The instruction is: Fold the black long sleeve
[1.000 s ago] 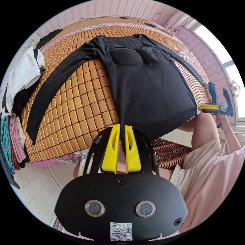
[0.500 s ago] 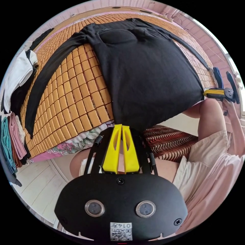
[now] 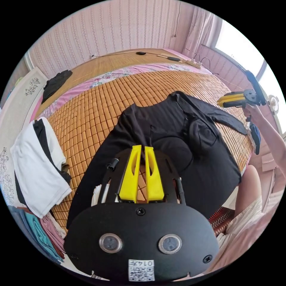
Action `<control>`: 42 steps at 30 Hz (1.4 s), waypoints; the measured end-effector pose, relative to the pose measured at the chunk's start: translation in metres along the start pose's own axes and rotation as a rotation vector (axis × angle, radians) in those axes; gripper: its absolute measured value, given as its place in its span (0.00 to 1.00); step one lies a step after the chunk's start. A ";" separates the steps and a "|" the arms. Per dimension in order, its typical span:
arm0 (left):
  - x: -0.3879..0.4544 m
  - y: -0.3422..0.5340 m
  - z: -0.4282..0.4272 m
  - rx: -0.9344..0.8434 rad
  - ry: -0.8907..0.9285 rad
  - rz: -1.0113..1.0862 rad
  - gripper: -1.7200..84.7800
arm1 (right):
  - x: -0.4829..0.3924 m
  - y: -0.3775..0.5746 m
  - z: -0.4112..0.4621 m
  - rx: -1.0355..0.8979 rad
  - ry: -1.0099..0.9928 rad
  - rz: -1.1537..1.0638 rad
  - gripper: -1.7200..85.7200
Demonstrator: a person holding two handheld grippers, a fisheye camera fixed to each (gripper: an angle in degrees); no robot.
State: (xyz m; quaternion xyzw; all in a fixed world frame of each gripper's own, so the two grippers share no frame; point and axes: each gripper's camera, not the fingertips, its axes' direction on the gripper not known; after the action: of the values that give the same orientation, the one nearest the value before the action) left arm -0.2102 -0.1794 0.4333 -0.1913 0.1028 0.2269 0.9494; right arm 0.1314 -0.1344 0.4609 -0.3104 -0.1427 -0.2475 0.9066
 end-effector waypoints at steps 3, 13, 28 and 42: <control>-0.015 -0.035 0.030 -0.017 -0.037 -0.017 0.05 | 0.006 -0.051 0.027 -0.004 -0.017 0.017 0.09; -0.040 -0.043 0.083 -0.042 -0.078 -0.014 0.03 | 0.009 -0.110 0.102 -0.057 0.018 0.079 0.05; -0.105 0.062 -0.011 0.146 0.069 -0.150 0.03 | -0.023 -0.052 0.042 0.174 -0.090 0.190 0.09; -0.183 0.440 -0.135 0.194 -0.086 -0.624 0.07 | -0.279 0.045 0.053 -0.004 -0.124 -0.198 0.10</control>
State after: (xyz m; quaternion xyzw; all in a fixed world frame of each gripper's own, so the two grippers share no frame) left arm -0.5919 0.0557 0.2236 -0.1125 0.0200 -0.0779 0.9904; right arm -0.0834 0.0298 0.3643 -0.3114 -0.2278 -0.3165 0.8666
